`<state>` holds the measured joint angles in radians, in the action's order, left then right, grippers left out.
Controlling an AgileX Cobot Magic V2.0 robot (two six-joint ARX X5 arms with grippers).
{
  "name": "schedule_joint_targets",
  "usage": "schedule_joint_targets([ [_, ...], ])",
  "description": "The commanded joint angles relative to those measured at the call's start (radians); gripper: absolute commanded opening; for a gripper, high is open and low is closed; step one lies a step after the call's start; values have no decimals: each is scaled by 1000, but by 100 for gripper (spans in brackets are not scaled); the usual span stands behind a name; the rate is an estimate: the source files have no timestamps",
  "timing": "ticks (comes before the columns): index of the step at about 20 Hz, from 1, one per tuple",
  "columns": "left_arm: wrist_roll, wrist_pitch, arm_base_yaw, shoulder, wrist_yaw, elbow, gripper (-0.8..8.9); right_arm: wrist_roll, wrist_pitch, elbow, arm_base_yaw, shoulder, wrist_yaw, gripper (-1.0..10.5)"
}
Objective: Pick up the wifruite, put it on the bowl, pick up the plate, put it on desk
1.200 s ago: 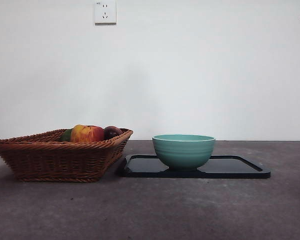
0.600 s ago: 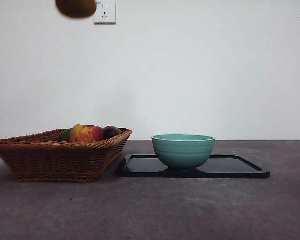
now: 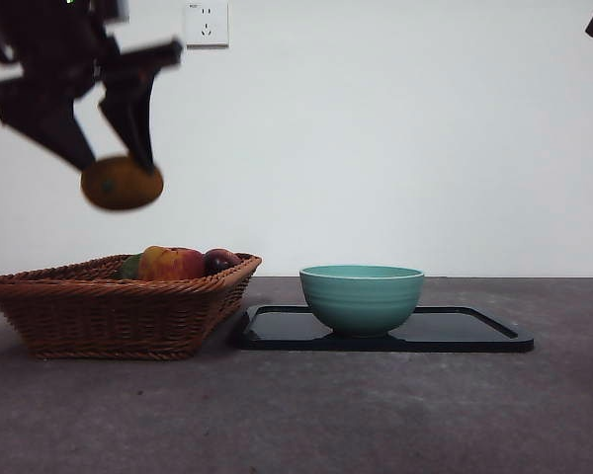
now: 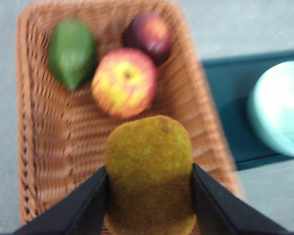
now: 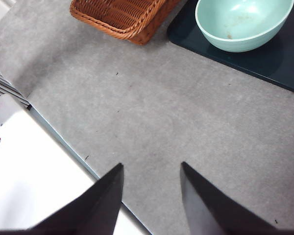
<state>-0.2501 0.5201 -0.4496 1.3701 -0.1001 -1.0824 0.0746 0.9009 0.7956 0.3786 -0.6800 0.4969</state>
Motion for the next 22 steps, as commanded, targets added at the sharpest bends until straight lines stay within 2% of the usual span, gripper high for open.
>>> schedule_joint_targets([
  [1, -1, -72, -4, 42, -7, 43, 147, -8, -11, 6, 5, -2, 0, 185],
  [9, 35, -186, -3, 239, -9, 70, 147, 1, -9, 6, 5, -2, 1, 185],
  [12, 56, -212, 11, 271, -46, 70, 150, 1, -10, 6, 5, -2, 1, 185],
  [16, 55, -204, 26, 290, -46, 70, 157, 0, -15, 6, 5, -2, 0, 185],
  [17, 55, -203, 25, 290, -45, 70, 190, 1, -21, 6, 5, -3, 0, 185],
  [19, 55, -198, 22, 290, -45, 70, 354, 4, -32, 6, 5, -3, 0, 185],
  [22, 54, -189, 22, 284, -45, 64, 378, 17, -32, 6, 5, -3, 0, 185],
])
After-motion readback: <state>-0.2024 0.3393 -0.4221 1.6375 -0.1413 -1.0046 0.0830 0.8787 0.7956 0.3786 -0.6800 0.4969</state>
